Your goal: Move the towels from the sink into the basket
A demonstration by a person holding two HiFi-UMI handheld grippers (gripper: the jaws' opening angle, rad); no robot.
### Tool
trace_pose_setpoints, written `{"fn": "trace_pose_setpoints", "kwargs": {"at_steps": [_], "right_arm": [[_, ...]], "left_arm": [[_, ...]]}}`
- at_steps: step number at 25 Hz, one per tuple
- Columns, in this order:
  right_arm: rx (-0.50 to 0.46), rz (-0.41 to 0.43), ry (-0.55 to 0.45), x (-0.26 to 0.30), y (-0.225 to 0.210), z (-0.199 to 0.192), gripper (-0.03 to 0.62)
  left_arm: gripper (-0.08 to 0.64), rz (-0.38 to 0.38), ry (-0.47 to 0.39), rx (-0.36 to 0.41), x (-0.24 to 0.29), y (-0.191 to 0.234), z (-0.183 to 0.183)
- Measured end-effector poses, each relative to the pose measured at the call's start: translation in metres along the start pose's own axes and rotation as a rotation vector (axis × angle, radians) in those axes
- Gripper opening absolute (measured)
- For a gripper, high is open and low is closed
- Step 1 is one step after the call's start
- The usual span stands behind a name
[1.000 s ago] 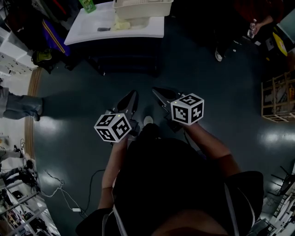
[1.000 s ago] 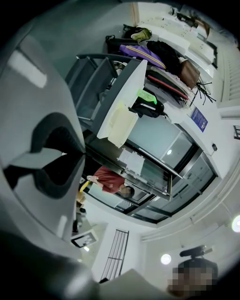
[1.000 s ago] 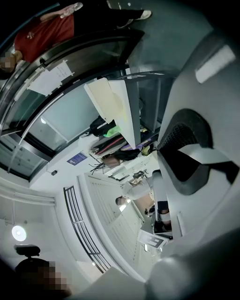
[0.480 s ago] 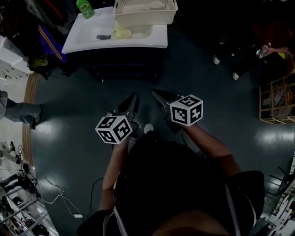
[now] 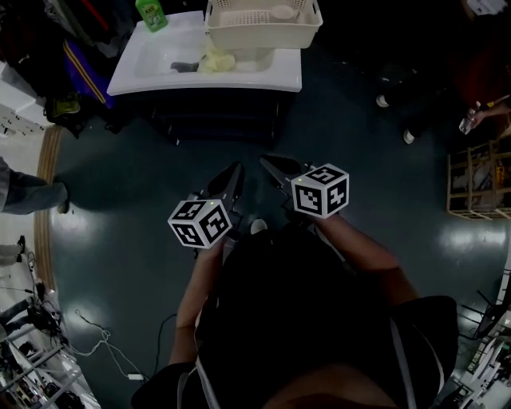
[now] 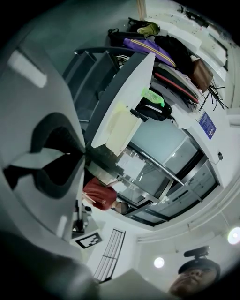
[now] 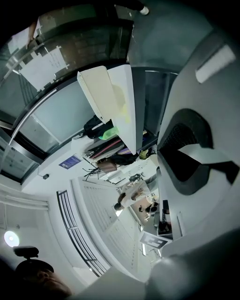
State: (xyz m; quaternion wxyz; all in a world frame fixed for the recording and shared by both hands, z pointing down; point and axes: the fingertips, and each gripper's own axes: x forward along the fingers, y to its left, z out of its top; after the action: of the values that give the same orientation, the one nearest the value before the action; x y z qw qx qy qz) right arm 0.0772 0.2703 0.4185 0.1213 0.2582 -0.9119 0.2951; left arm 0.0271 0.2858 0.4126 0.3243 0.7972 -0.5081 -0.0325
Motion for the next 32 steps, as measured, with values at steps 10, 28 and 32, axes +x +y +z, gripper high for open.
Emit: {"fn": "trace_pose_setpoints", "kwargs": {"at_steps": [10,28,32], "right_arm": [[0.020,-0.014,0.004,0.013,-0.014,0.006,-0.008],[-0.032,0.082,0.063,0.060,-0.064,0.059,-0.008],[-0.040,0.105,0.077,0.068,-0.077,0.072,-0.008]], "left_arm": [[0.007,0.003,0.013,-0.002,0.011,0.011,0.008],[0.007,0.077,-0.027,-0.026,0.082,0.037,0.049],[0.007,0.096,-0.037,-0.033,0.100,0.042,0.059]]}}
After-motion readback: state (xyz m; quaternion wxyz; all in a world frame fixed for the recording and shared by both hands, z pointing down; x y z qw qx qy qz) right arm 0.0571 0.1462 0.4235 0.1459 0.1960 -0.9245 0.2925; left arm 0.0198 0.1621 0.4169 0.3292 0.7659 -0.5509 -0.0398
